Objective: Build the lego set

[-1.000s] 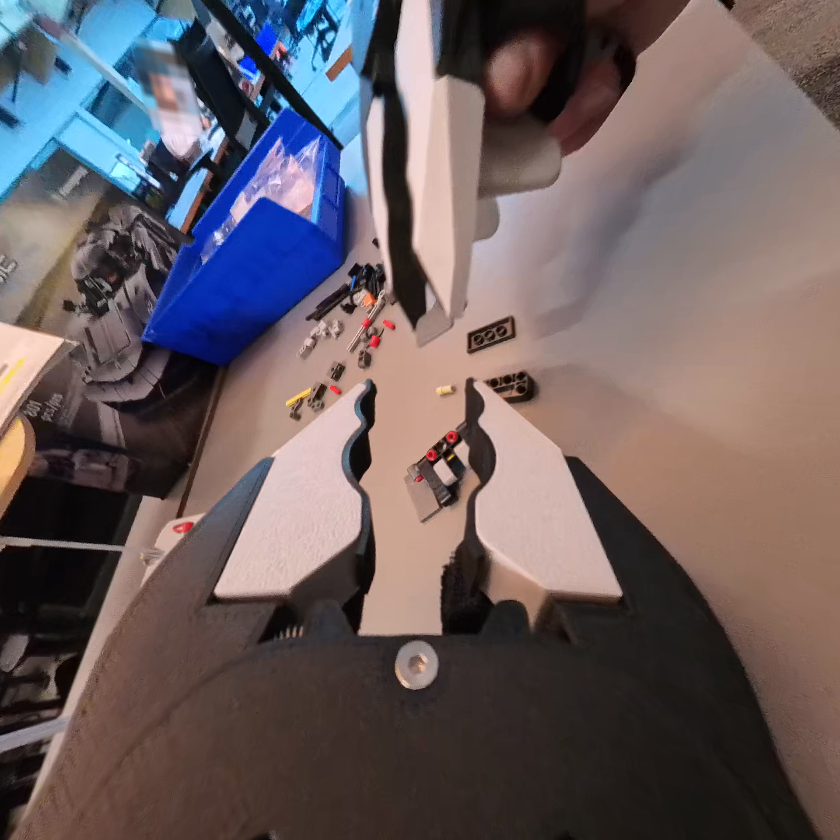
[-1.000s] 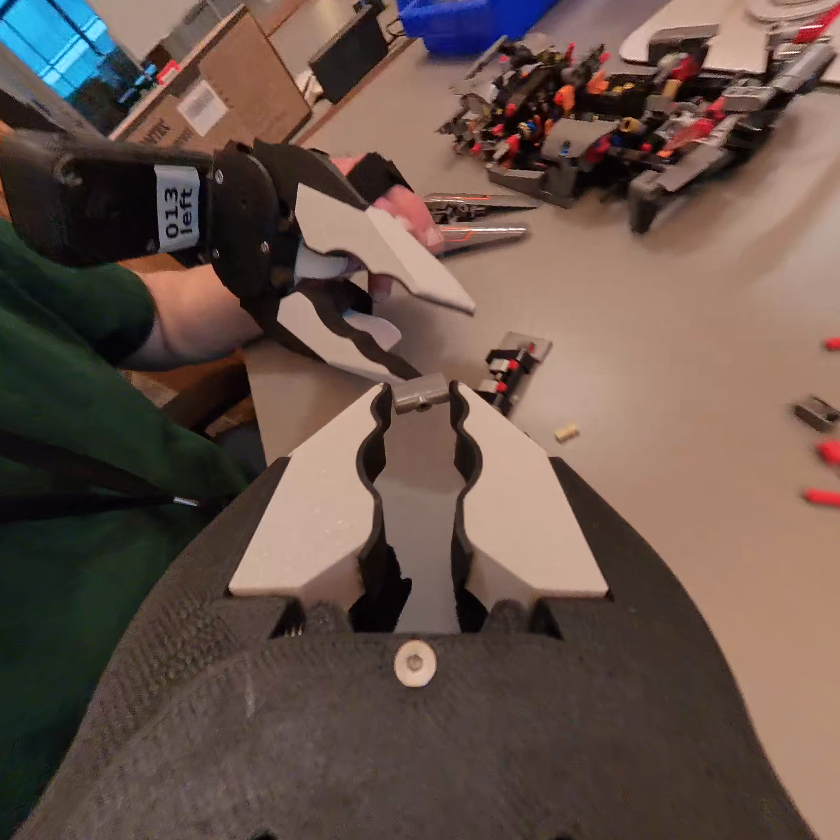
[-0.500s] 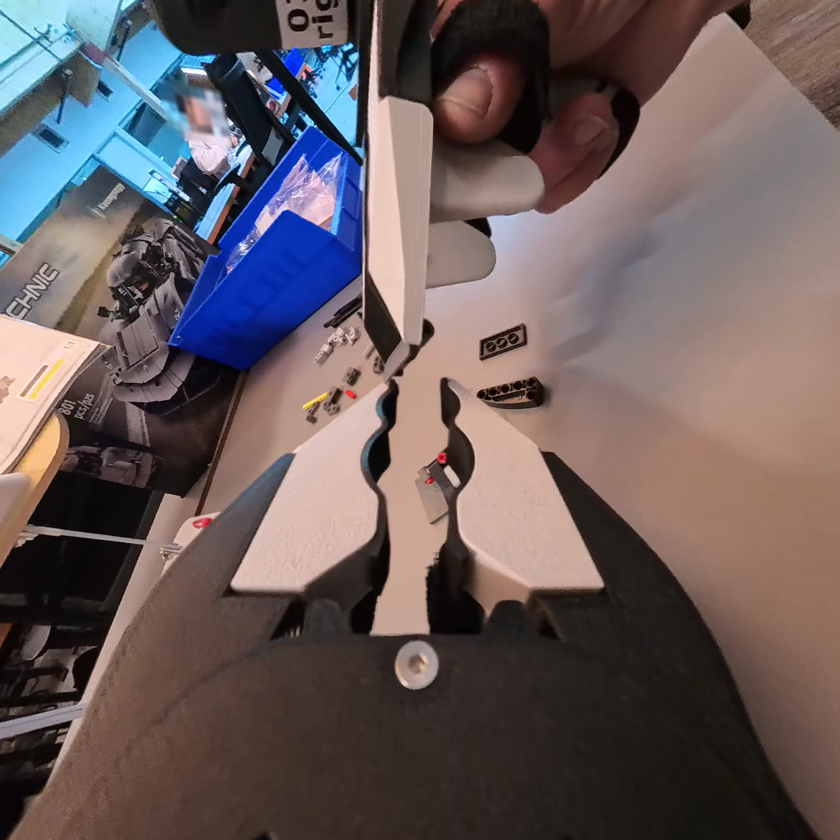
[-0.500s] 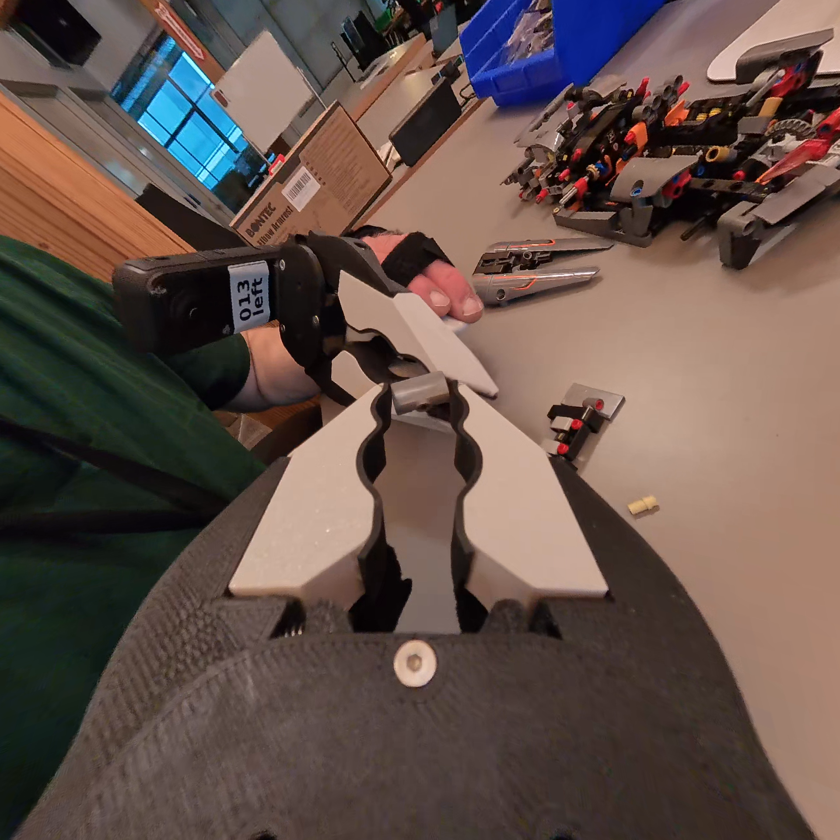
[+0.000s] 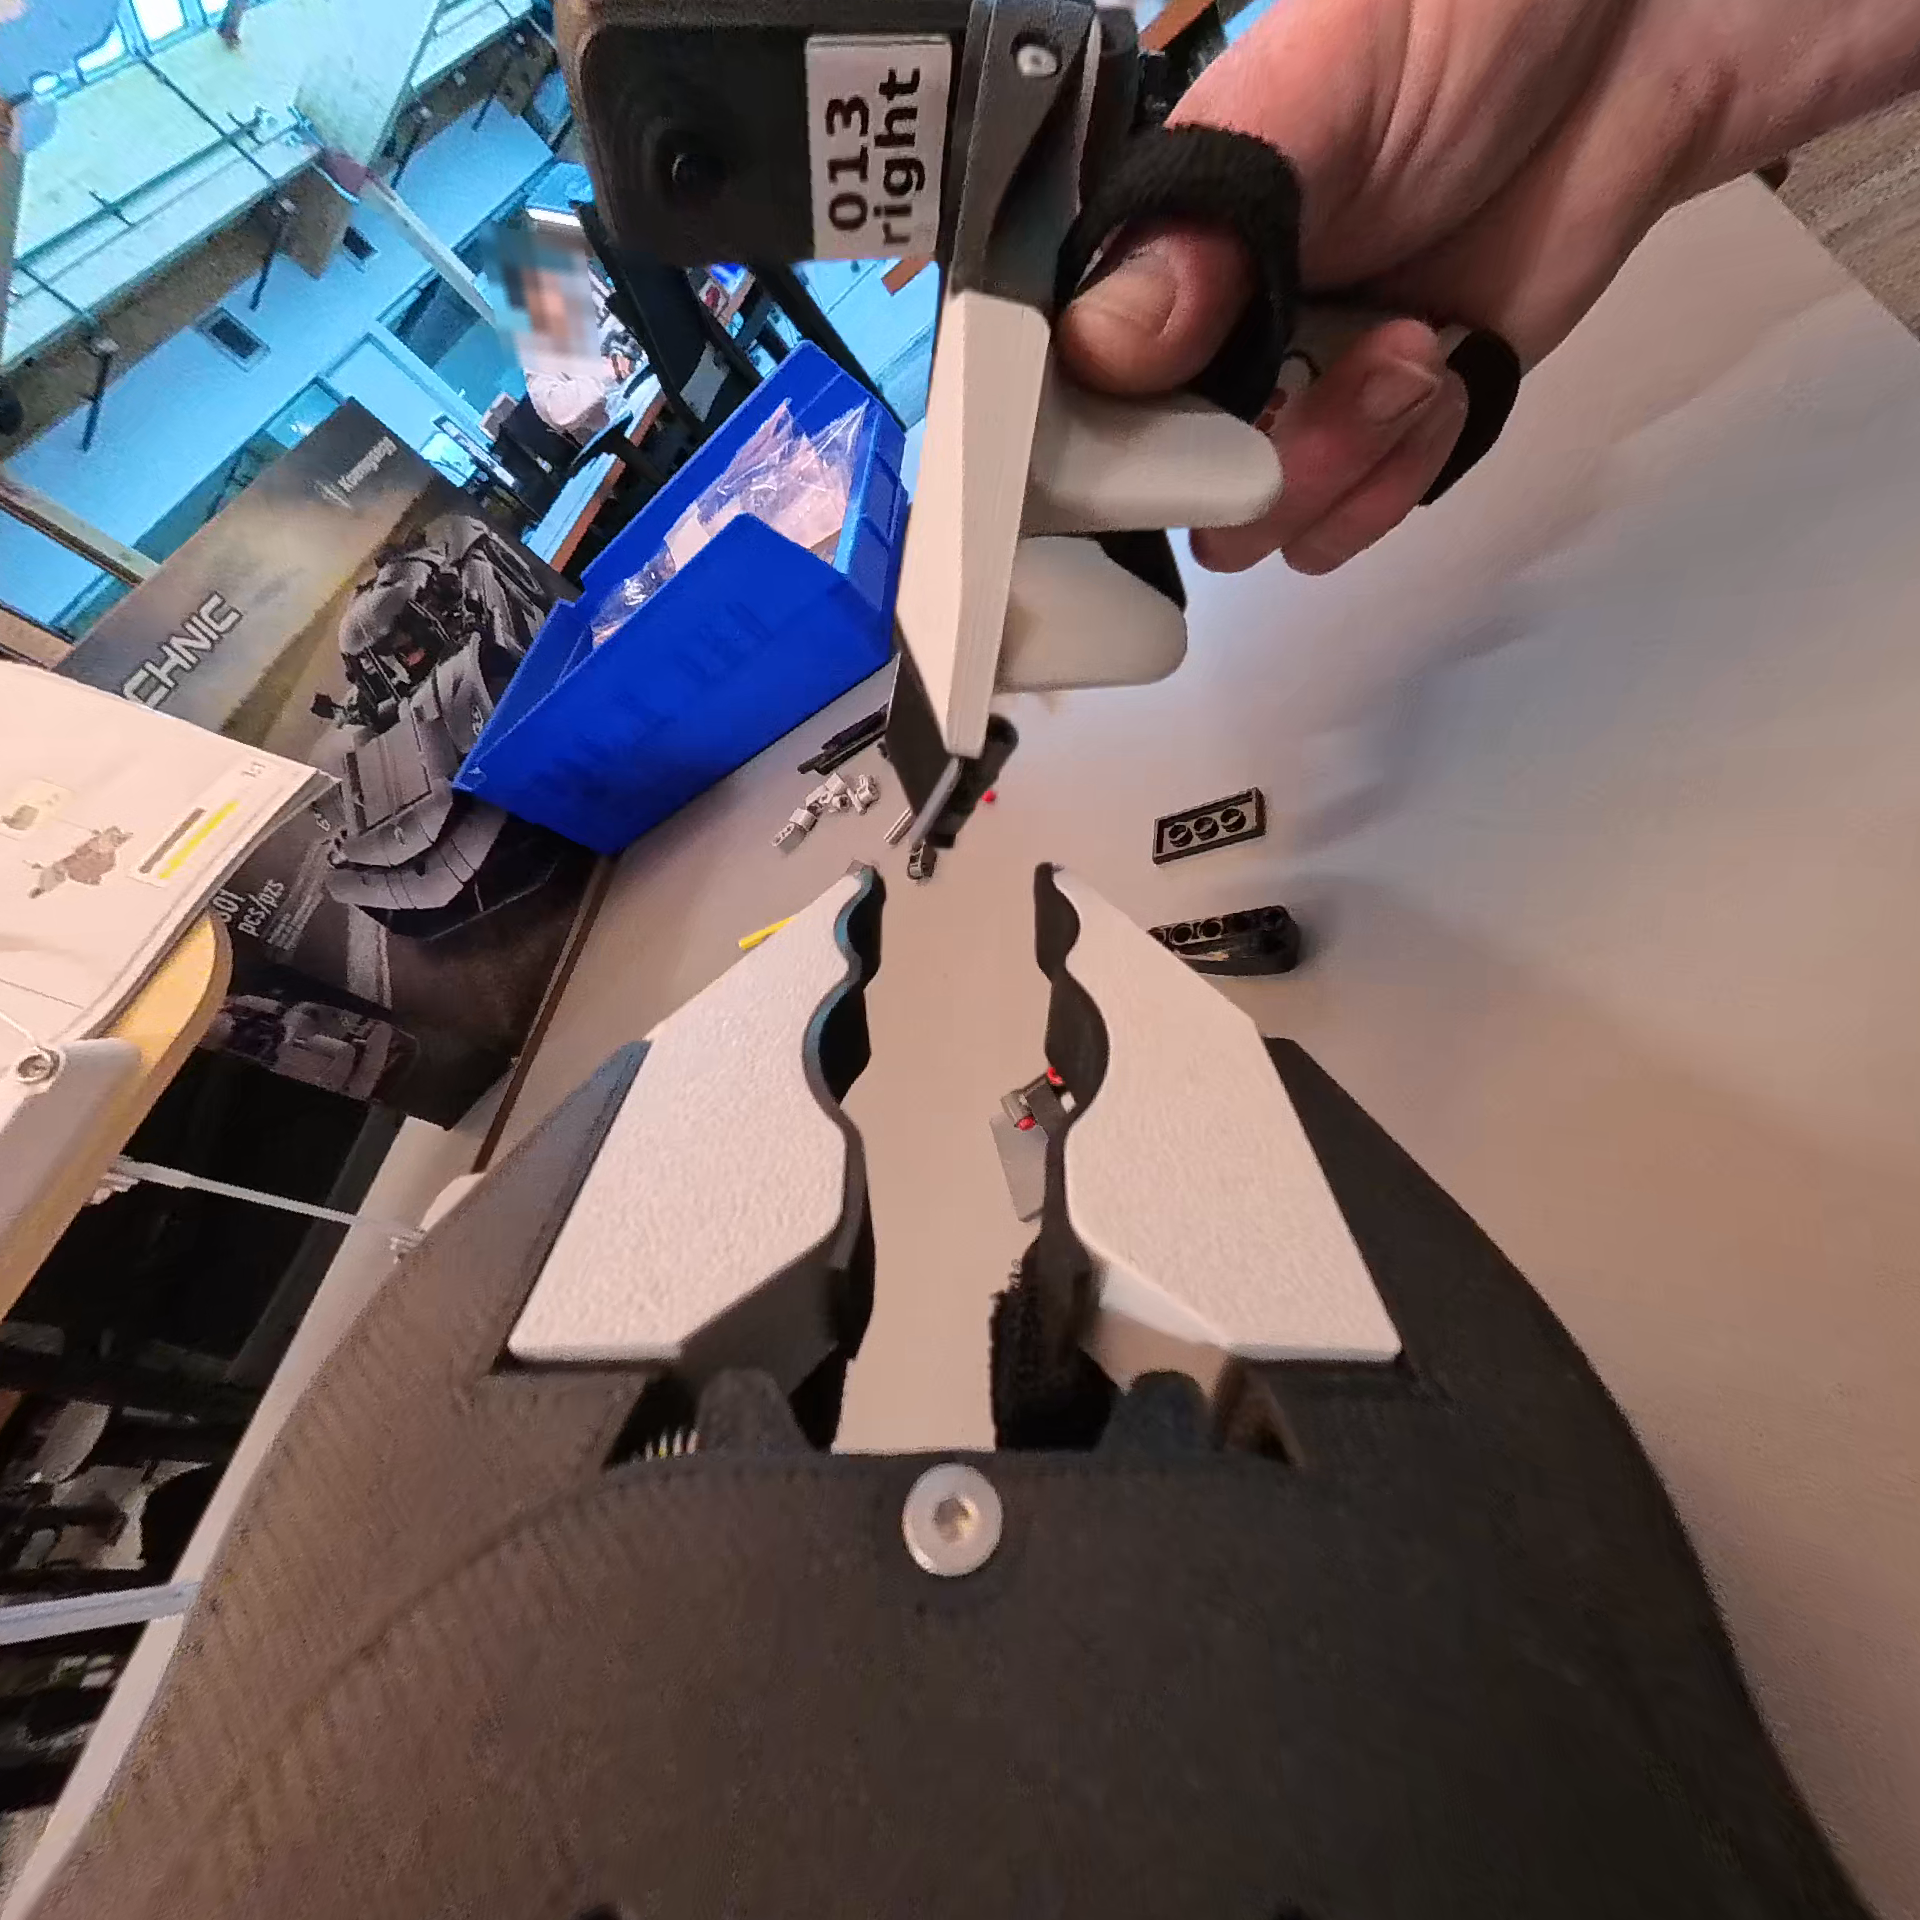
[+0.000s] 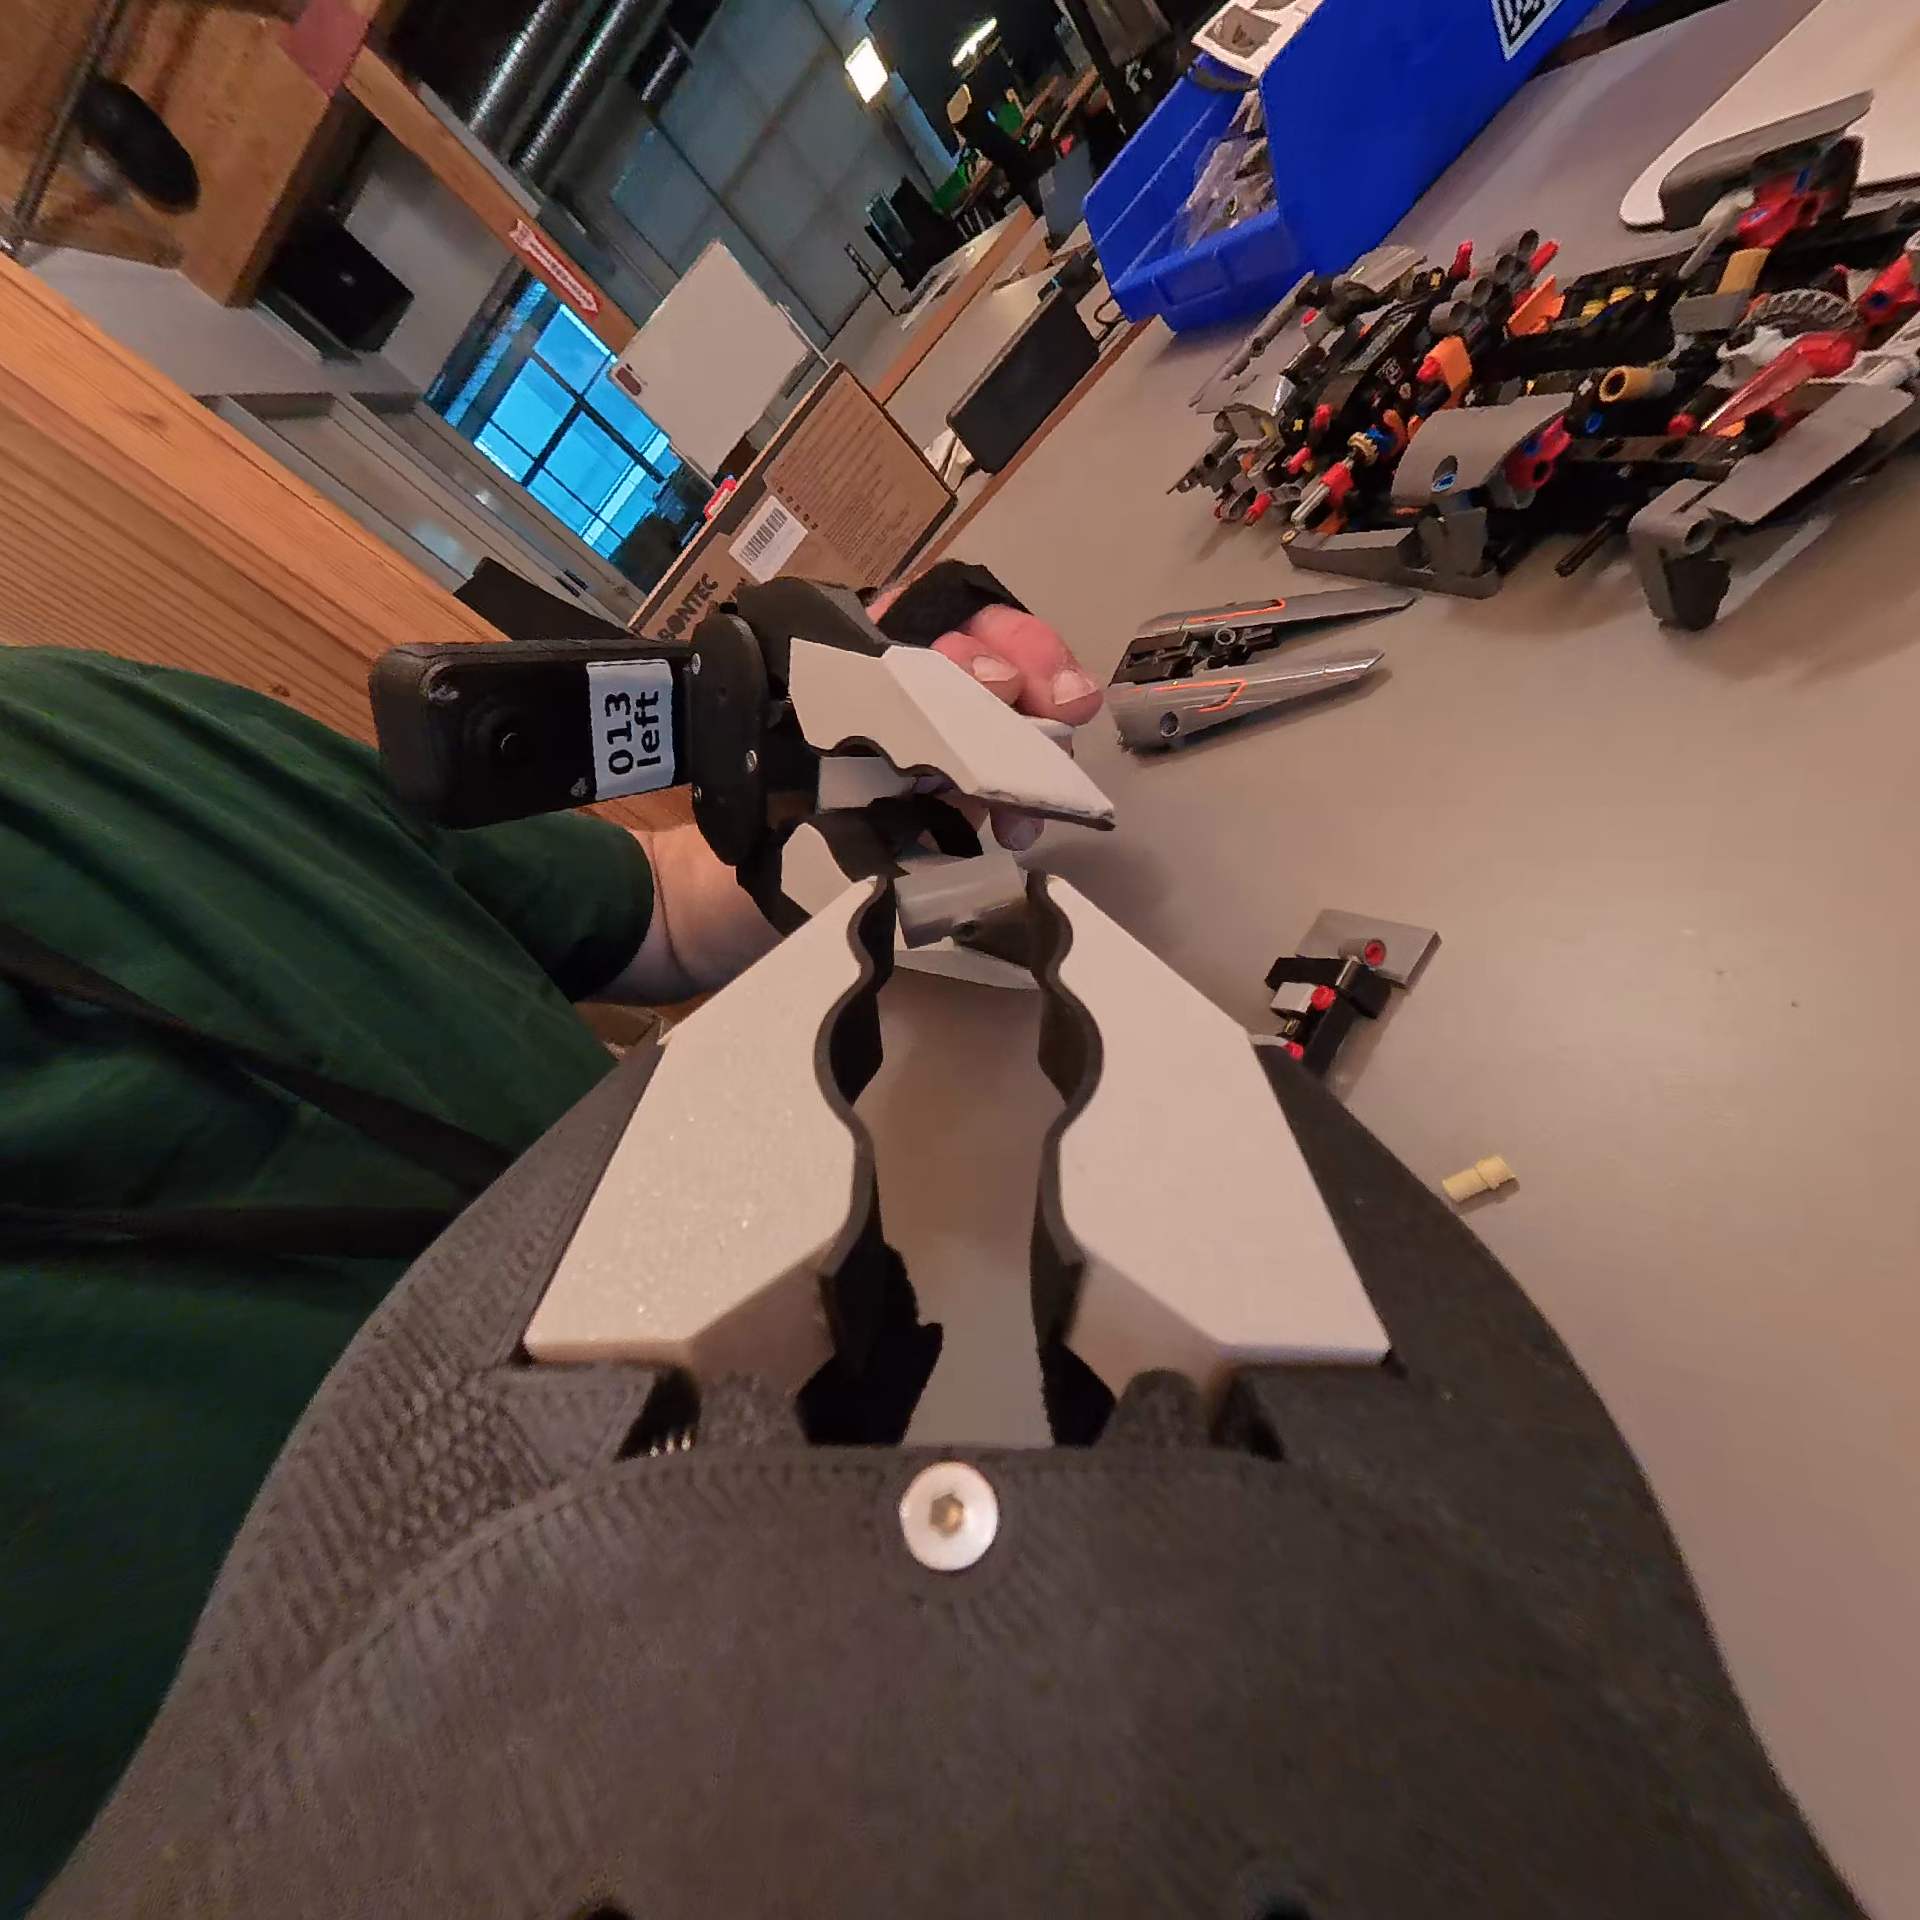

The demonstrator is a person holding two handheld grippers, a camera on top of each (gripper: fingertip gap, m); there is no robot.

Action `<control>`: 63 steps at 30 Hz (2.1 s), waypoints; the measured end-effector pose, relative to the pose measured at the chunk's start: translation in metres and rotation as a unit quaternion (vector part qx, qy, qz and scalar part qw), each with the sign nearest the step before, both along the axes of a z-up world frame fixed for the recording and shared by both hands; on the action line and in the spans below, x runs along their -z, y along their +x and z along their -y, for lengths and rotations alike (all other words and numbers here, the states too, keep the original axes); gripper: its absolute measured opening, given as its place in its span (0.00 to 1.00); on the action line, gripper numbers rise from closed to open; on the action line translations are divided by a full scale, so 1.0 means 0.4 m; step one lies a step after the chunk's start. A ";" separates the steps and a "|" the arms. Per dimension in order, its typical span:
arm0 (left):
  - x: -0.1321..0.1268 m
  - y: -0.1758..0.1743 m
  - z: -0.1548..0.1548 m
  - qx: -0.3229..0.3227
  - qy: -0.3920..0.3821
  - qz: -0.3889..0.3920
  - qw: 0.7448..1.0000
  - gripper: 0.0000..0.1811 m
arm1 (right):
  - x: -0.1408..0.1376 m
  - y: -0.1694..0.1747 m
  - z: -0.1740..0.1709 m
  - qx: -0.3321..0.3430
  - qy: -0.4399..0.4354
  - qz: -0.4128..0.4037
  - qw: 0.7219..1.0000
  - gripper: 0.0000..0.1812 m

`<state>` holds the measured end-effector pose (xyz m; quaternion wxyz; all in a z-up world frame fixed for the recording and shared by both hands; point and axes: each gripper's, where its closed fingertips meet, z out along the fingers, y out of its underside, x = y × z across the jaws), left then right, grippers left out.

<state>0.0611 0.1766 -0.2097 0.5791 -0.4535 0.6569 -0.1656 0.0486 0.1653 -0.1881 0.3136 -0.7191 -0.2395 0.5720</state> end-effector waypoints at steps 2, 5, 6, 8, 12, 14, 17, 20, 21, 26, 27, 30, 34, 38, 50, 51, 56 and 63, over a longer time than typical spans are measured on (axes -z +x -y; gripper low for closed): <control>-0.007 -0.001 0.006 0.004 0.011 0.004 1.000 0.11 | 0.005 -0.006 0.003 -0.005 -0.005 0.002 1.000 0.13; -0.018 -0.001 0.014 0.005 0.039 0.006 0.999 0.08 | 0.011 -0.011 0.000 -0.007 -0.012 0.006 1.000 0.13; -0.020 -0.001 0.019 0.009 0.047 0.005 0.999 0.06 | 0.014 -0.012 0.000 -0.009 -0.016 0.006 1.000 0.13; -0.014 0.000 0.025 0.012 0.061 -0.009 0.998 0.04 | 0.020 -0.017 0.002 -0.015 -0.027 0.005 0.999 0.13; -0.009 -0.002 0.027 0.013 0.055 -0.017 0.998 0.03 | 0.025 -0.021 0.005 -0.019 -0.042 0.004 0.999 0.13; -0.015 -0.004 0.026 0.010 0.055 -0.013 0.998 0.03 | 0.020 -0.022 0.003 -0.014 -0.040 -0.002 0.999 0.13; -0.028 -0.010 0.018 0.004 0.046 -0.003 0.999 0.03 | 0.014 -0.010 -0.002 0.002 -0.037 -0.002 0.999 0.18; -0.029 -0.015 0.008 -0.002 0.033 0.001 0.999 0.03 | 0.004 0.040 -0.006 0.026 -0.013 0.010 1.000 0.18; -0.030 -0.016 0.007 -0.002 0.029 0.005 1.000 0.03 | 0.006 0.066 -0.013 0.042 -0.004 0.026 0.999 0.18; -0.024 -0.015 -0.004 -0.005 0.013 0.008 1.000 0.03 | 0.087 0.236 -0.078 0.143 0.066 0.229 0.961 0.15; -0.021 -0.016 -0.009 -0.007 0.010 0.007 1.000 0.03 | 0.093 0.261 -0.086 0.152 0.073 0.253 0.953 0.16; -0.015 -0.021 -0.024 -0.015 0.001 0.008 1.000 0.03 | 0.090 0.339 -0.107 0.187 0.101 0.309 0.927 0.12; -0.011 -0.021 -0.029 -0.015 -0.014 0.010 1.000 0.03 | 0.099 0.496 -0.121 0.247 0.103 0.390 0.881 0.11; 0.000 -0.015 -0.025 -0.011 -0.016 0.003 1.000 0.03 | 0.124 0.569 -0.123 0.269 0.087 0.400 0.872 0.11; 0.011 -0.020 -0.041 -0.017 -0.032 0.002 0.999 0.03 | 0.258 0.568 -0.228 0.183 0.102 0.488 0.847 0.08; 0.011 -0.020 -0.040 -0.016 -0.033 0.002 0.999 0.03 | 0.262 0.567 -0.233 0.172 0.108 0.487 0.849 0.08; 0.016 -0.018 -0.037 -0.013 -0.036 0.000 0.999 0.03 | 0.274 0.576 -0.249 0.128 0.127 0.500 0.847 0.08; 0.022 -0.019 -0.044 -0.015 -0.045 -0.001 0.999 0.03 | 0.274 0.536 -0.237 0.073 0.154 0.506 0.846 0.10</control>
